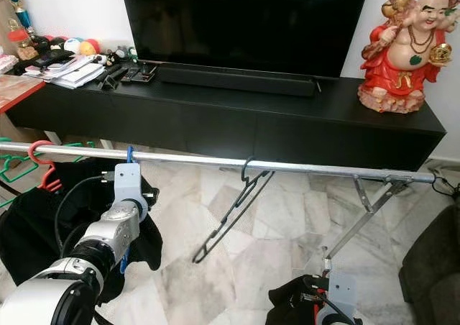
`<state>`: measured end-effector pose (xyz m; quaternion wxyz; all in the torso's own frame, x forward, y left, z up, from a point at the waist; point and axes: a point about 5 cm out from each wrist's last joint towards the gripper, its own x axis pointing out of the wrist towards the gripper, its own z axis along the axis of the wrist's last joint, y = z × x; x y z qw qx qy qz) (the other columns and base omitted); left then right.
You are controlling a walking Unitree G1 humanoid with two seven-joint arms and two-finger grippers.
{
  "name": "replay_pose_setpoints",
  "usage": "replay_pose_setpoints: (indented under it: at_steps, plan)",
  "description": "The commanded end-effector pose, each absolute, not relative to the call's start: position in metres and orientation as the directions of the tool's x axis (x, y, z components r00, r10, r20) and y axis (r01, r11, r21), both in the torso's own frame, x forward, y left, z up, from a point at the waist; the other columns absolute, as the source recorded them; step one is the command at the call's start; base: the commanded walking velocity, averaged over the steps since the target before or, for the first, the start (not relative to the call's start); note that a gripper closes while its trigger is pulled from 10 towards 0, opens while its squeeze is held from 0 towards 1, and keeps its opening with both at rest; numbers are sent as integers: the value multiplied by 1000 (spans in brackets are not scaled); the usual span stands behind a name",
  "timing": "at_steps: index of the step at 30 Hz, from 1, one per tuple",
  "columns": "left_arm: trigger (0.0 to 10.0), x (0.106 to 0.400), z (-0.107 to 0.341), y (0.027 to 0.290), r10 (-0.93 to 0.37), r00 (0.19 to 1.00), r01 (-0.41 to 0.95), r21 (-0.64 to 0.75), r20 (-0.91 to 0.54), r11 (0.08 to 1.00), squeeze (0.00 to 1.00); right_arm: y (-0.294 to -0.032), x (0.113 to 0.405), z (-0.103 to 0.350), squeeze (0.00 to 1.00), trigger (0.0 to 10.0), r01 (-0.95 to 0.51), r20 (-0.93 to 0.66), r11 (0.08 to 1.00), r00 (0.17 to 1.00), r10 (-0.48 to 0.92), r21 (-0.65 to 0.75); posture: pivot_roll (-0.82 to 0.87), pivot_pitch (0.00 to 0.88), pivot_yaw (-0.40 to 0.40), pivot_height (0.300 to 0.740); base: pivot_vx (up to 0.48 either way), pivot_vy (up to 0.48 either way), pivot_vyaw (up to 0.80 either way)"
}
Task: Hang hanger
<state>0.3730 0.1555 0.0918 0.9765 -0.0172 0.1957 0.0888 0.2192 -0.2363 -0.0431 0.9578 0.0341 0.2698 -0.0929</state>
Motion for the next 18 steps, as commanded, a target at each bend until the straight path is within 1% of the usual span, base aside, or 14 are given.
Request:
replay_pose_setpoints:
  at_steps: [1,9,18]
  plan:
    - [0,375,94,154,161,910,-176,-3,-382,984,0,-239,221,-40,0,10000,199,-502,980,849,-168,9,-80,36,13,740,0,0,0]
    - [0,372,86,148,124,897,-153,-36,-424,987,0,-238,219,-41,0,10000,199,-503,980,848,-165,14,-84,43,15,740,0,0,0]
    - [0,369,81,151,127,892,-149,-17,-434,989,0,-239,215,-43,0,10000,199,-507,980,846,-166,13,-90,52,15,740,0,0,0]
